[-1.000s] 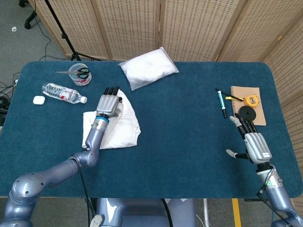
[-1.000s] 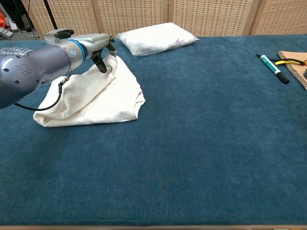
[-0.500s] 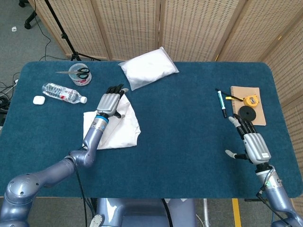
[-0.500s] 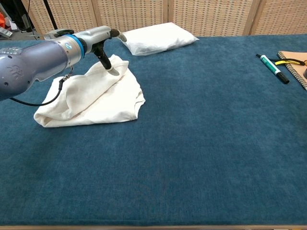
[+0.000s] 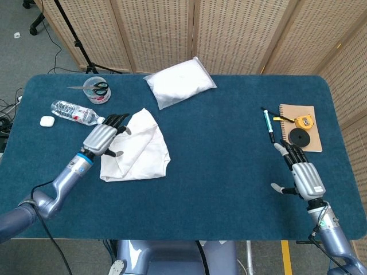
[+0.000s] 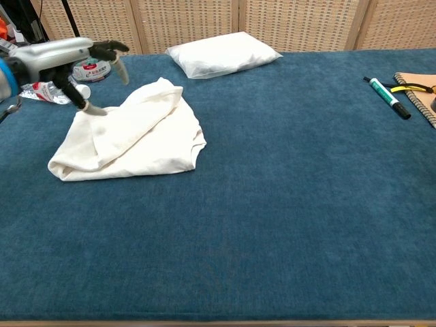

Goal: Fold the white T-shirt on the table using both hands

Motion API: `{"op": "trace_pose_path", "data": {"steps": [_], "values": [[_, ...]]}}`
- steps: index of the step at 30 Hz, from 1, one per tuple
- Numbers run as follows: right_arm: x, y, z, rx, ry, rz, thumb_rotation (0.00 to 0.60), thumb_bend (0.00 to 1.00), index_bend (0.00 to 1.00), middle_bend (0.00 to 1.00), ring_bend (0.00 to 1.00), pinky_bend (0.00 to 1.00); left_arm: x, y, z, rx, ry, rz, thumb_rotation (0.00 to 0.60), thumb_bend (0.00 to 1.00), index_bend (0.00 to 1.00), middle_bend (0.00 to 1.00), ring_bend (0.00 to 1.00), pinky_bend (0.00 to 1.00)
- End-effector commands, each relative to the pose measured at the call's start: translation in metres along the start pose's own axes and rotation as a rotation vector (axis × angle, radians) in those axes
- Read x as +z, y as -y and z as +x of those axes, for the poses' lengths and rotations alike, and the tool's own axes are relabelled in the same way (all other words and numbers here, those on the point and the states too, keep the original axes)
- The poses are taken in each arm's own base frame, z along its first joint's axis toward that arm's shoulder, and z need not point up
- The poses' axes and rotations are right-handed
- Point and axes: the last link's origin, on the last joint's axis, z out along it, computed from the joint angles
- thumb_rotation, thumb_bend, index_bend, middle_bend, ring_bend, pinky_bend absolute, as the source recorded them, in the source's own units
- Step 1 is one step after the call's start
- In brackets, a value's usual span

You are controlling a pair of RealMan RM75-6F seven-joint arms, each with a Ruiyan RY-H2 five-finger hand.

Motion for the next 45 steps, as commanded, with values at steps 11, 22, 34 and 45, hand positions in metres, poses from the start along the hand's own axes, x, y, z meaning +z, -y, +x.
{"op": "trace_pose_path", "data": {"steps": [11, 22, 34, 45], "values": [[0.002, -0.001, -0.005, -0.011, 0.009, -0.012, 0.600, 0.00, 0.00, 0.00, 0.00, 0.00, -0.012, 0.041, -0.018, 0.092, 0.024, 0.051, 0.600, 0.18, 0.41, 0.00, 0.00, 0.00], [0.002, -0.002, -0.005, -0.009, 0.010, -0.015, 0.600, 0.00, 0.00, 0.00, 0.00, 0.00, 0.006, 0.032, -0.035, 0.063, 0.034, 0.055, 0.600, 0.22, 0.41, 0.00, 0.00, 0.00], [0.003, -0.004, -0.004, -0.006, 0.012, -0.020, 0.600, 0.00, 0.00, 0.00, 0.00, 0.00, 0.014, 0.028, -0.037, 0.059, 0.031, 0.051, 0.600, 0.42, 0.48, 0.00, 0.00, 0.00], [0.003, -0.003, -0.002, 0.001, 0.003, -0.019, 0.600, 0.00, 0.00, 0.00, 0.00, 0.00, 0.016, 0.023, -0.041, 0.039, -0.002, 0.051, 0.600, 0.49, 0.71, 0.00, 0.00, 0.00]]}}
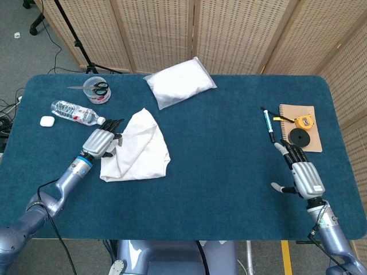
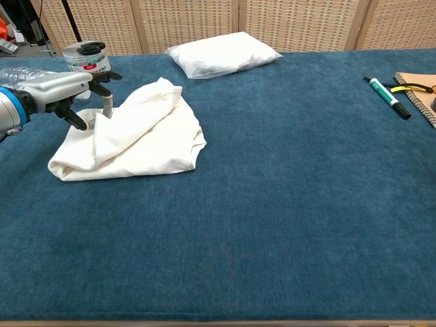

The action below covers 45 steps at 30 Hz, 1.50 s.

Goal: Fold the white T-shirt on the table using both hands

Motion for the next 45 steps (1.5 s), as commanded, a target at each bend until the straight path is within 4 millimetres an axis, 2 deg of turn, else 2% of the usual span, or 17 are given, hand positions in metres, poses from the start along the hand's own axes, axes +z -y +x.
{"op": "trace_pose_path", "data": {"steps": [1, 7, 14, 20, 32, 34, 35, 37, 39, 41, 45], "values": [[0.000, 0.000, 0.001, -0.001, -0.003, 0.001, 0.600, 0.00, 0.00, 0.00, 0.00, 0.00, 0.001, -0.004, 0.003, -0.010, -0.029, -0.016, 0.600, 0.50, 0.72, 0.00, 0.00, 0.00], [-0.001, 0.002, 0.000, 0.001, -0.002, 0.008, 0.600, 0.00, 0.00, 0.00, 0.00, 0.00, 0.000, -0.031, 0.013, 0.060, -0.095, -0.156, 0.600, 0.50, 0.72, 0.00, 0.00, 0.00], [-0.002, 0.003, 0.000, 0.003, 0.000, 0.011, 0.600, 0.00, 0.00, 0.00, 0.00, 0.00, -0.003, -0.069, 0.018, 0.252, -0.163, -0.330, 0.600, 0.50, 0.72, 0.00, 0.00, 0.00], [-0.002, 0.004, 0.000, 0.007, 0.002, 0.016, 0.600, 0.00, 0.00, 0.00, 0.00, 0.00, -0.008, -0.090, 0.006, 0.433, -0.172, -0.437, 0.600, 0.49, 0.72, 0.00, 0.00, 0.00], [-0.003, 0.003, 0.001, 0.013, 0.003, 0.015, 0.600, 0.00, 0.00, 0.00, 0.00, 0.00, 0.001, -0.120, -0.016, 0.515, -0.162, -0.535, 0.600, 0.44, 0.72, 0.00, 0.00, 0.00], [-0.002, 0.003, 0.001, 0.013, 0.006, 0.016, 0.600, 0.00, 0.00, 0.00, 0.00, 0.00, 0.002, -0.123, -0.020, 0.529, -0.160, -0.537, 0.600, 0.40, 0.66, 0.00, 0.00, 0.00], [-0.002, 0.004, 0.000, 0.013, 0.007, 0.017, 0.600, 0.00, 0.00, 0.00, 0.00, 0.00, 0.004, -0.125, -0.023, 0.530, -0.156, -0.531, 0.600, 0.37, 0.58, 0.00, 0.00, 0.00], [-0.002, 0.004, 0.000, 0.015, 0.008, 0.018, 0.600, 0.00, 0.00, 0.00, 0.00, 0.00, 0.006, -0.127, -0.027, 0.519, -0.153, -0.516, 0.600, 0.31, 0.36, 0.00, 0.00, 0.00], [-0.003, 0.004, 0.000, 0.015, 0.008, 0.019, 0.600, 0.00, 0.00, 0.00, 0.00, 0.00, 0.009, -0.133, -0.030, 0.490, -0.160, -0.503, 0.600, 0.26, 0.09, 0.00, 0.00, 0.00], [-0.003, 0.004, 0.000, 0.015, 0.007, 0.019, 0.600, 0.00, 0.00, 0.00, 0.00, 0.00, 0.012, -0.138, -0.032, 0.470, -0.164, -0.497, 0.600, 0.22, 0.00, 0.00, 0.00, 0.00], [-0.003, 0.004, 0.001, 0.019, 0.003, 0.020, 0.600, 0.00, 0.00, 0.00, 0.00, 0.00, 0.015, -0.149, -0.035, 0.378, -0.191, -0.480, 0.600, 0.15, 0.00, 0.00, 0.00, 0.00]]}}
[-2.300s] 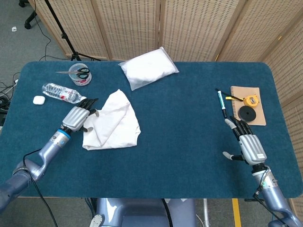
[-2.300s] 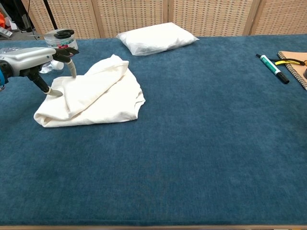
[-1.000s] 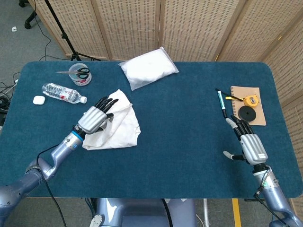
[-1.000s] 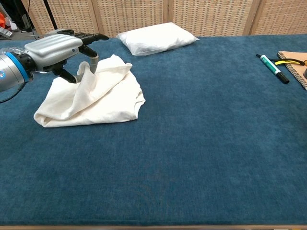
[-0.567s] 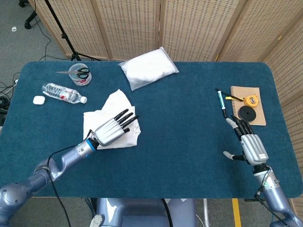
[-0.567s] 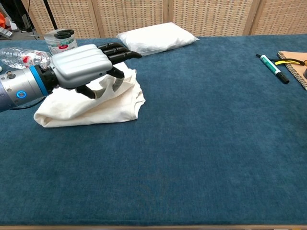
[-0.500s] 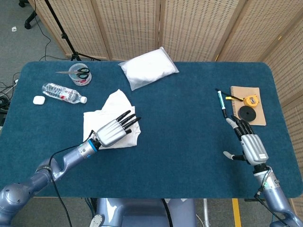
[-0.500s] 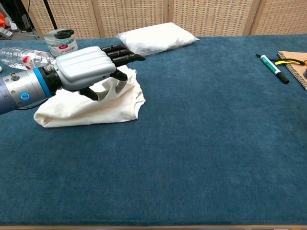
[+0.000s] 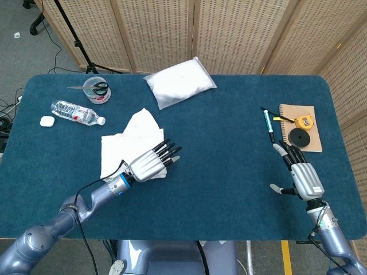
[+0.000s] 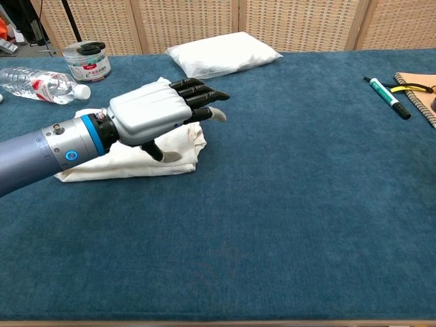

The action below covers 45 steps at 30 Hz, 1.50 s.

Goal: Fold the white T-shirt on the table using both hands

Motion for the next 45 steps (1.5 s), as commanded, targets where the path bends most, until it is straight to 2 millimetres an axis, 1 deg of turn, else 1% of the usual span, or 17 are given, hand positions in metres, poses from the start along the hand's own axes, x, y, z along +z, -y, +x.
{"op": "trace_pose_path", "data": {"steps": [1, 7, 10, 11, 13, 17, 20, 21, 23, 26, 32, 36, 37, 38, 39, 41, 45], "values": [[0.000, 0.000, 0.001, 0.002, -0.001, 0.000, 0.600, 0.00, 0.00, 0.00, 0.00, 0.00, 0.006, -0.005, 0.002, -0.059, -0.041, 0.030, 0.600, 0.15, 0.00, 0.00, 0.00, 0.00], [0.000, 0.000, 0.001, 0.004, 0.000, 0.003, 0.600, 0.00, 0.00, 0.00, 0.00, 0.00, 0.011, -0.005, 0.003, -0.107, -0.068, 0.069, 0.600, 0.13, 0.00, 0.00, 0.00, 0.00], [-0.001, 0.001, 0.002, 0.004, -0.001, 0.006, 0.600, 0.00, 0.00, 0.00, 0.00, 0.00, 0.011, -0.002, 0.008, -0.170, -0.106, 0.093, 0.600, 0.08, 0.00, 0.00, 0.00, 0.00], [-0.001, 0.001, 0.002, 0.005, -0.002, 0.006, 0.600, 0.00, 0.00, 0.00, 0.00, 0.00, 0.010, -0.001, 0.011, -0.194, -0.119, 0.101, 0.600, 0.04, 0.00, 0.00, 0.00, 0.00], [-0.001, 0.001, 0.002, 0.006, -0.004, 0.007, 0.600, 0.00, 0.00, 0.00, 0.00, 0.00, 0.008, 0.006, 0.020, -0.278, -0.172, 0.135, 0.600, 0.01, 0.00, 0.00, 0.00, 0.00], [-0.002, 0.002, 0.003, 0.005, -0.006, 0.012, 0.600, 0.00, 0.00, 0.00, 0.00, 0.00, -0.001, 0.023, 0.043, -0.381, -0.256, 0.187, 0.600, 0.00, 0.00, 0.00, 0.00, 0.00], [-0.003, 0.003, 0.003, 0.001, -0.006, 0.017, 0.600, 0.00, 0.00, 0.00, 0.00, 0.00, -0.017, 0.042, 0.064, -0.435, -0.305, 0.241, 0.600, 0.00, 0.00, 0.00, 0.00, 0.00], [-0.003, 0.003, 0.003, -0.002, -0.007, 0.020, 0.600, 0.00, 0.00, 0.00, 0.00, 0.00, -0.027, 0.053, 0.072, -0.444, -0.319, 0.281, 0.600, 0.00, 0.00, 0.00, 0.00, 0.00], [-0.004, 0.004, 0.003, -0.009, -0.011, 0.024, 0.600, 0.00, 0.00, 0.00, 0.00, 0.00, -0.044, 0.064, 0.082, -0.444, -0.312, 0.338, 0.600, 0.00, 0.00, 0.00, 0.00, 0.00], [-0.004, 0.003, 0.006, -0.068, -0.037, 0.028, 0.600, 0.00, 0.00, 0.00, 0.00, 0.00, -0.091, 0.088, 0.094, -0.406, -0.246, 0.505, 0.600, 0.00, 0.00, 0.00, 0.00, 0.00], [-0.006, 0.003, 0.008, -0.179, -0.091, 0.013, 0.600, 0.00, 0.00, 0.00, 0.00, 0.00, -0.164, 0.106, 0.106, -0.374, -0.094, 0.745, 0.600, 0.00, 0.00, 0.00, 0.00, 0.00], [-0.008, 0.006, 0.010, -0.224, -0.129, 0.011, 0.600, 0.00, 0.00, 0.00, 0.00, 0.00, -0.206, 0.110, 0.110, -0.359, -0.065, 0.841, 0.600, 0.00, 0.00, 0.00, 0.00, 0.00], [-0.010, 0.007, 0.012, -0.243, -0.145, 0.005, 0.600, 0.00, 0.00, 0.00, 0.00, 0.00, -0.220, 0.109, 0.111, -0.360, -0.060, 0.877, 0.600, 0.00, 0.00, 0.00, 0.00, 0.00], [-0.011, 0.006, 0.016, -0.277, -0.174, -0.010, 0.600, 0.00, 0.00, 0.00, 0.00, 0.00, -0.245, 0.106, 0.109, -0.371, -0.055, 0.943, 0.600, 0.00, 0.00, 0.00, 0.00, 0.00], [-0.012, 0.006, 0.017, -0.293, -0.185, -0.021, 0.600, 0.00, 0.00, 0.00, 0.00, 0.00, -0.256, 0.103, 0.109, -0.380, -0.057, 0.968, 0.600, 0.00, 0.00, 0.00, 0.00, 0.00], [-0.014, 0.006, 0.019, -0.308, -0.198, -0.049, 0.600, 0.00, 0.00, 0.00, 0.00, 0.00, -0.272, 0.099, 0.109, -0.392, -0.070, 1.008, 0.600, 0.00, 0.00, 0.00, 0.00, 0.00], [-0.018, 0.008, 0.023, -0.300, -0.215, -0.091, 0.600, 0.00, 0.00, 0.00, 0.00, 0.00, -0.295, 0.096, 0.106, -0.382, -0.097, 1.065, 0.600, 0.00, 0.00, 0.00, 0.00, 0.00]]}}
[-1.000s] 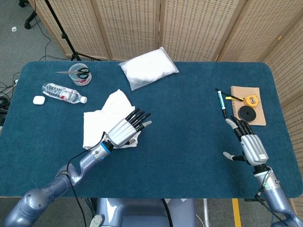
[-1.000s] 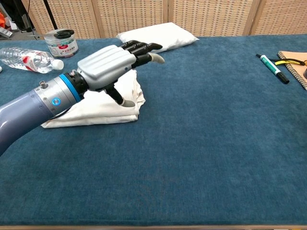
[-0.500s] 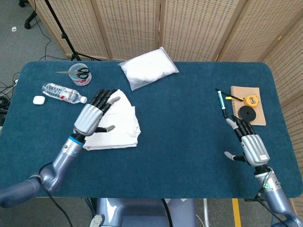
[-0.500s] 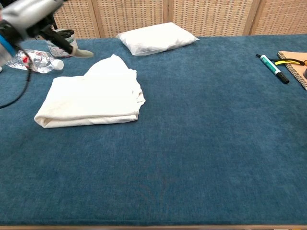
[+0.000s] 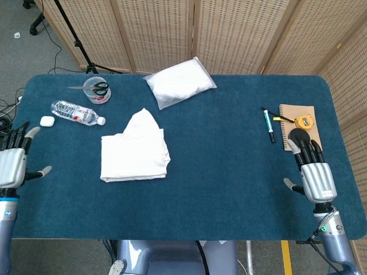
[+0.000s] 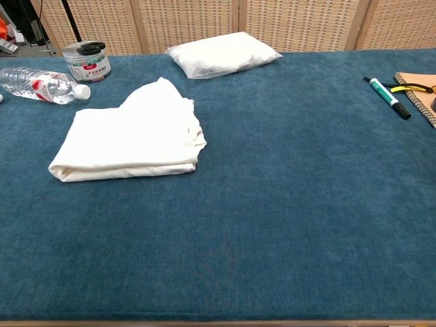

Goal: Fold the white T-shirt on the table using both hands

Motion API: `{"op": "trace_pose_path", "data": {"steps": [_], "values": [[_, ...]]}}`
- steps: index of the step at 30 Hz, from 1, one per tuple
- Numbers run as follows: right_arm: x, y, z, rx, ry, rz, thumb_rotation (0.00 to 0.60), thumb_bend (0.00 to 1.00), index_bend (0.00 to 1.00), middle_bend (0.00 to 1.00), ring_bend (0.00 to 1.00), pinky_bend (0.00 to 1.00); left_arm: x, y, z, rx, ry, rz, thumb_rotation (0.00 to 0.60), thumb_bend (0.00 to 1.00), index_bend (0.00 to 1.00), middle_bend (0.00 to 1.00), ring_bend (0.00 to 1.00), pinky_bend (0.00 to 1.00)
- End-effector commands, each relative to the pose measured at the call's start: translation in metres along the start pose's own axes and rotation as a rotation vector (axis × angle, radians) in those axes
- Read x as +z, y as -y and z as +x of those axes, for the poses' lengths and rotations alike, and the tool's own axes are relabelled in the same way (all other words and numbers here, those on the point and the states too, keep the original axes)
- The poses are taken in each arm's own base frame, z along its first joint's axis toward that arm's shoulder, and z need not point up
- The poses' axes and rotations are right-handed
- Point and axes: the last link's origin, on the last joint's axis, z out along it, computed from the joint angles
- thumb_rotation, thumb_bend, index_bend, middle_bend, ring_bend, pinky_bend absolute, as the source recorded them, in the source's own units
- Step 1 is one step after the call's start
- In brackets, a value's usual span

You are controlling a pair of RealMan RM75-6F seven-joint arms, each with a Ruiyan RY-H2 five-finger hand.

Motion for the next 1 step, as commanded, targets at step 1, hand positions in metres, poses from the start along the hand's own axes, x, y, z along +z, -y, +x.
{"op": "trace_pose_path", "data": {"steps": [1], "values": [[-0.0030, -0.0015, 0.0060, 0.002, -0.019, -0.048, 0.600, 0.00, 0.00, 0.00, 0.00, 0.00, -0.0133, 0.0175, 0.0025, -0.010, -0.012, 0.047, 0.600, 0.00, 0.00, 0.00, 0.00, 0.00]]}}
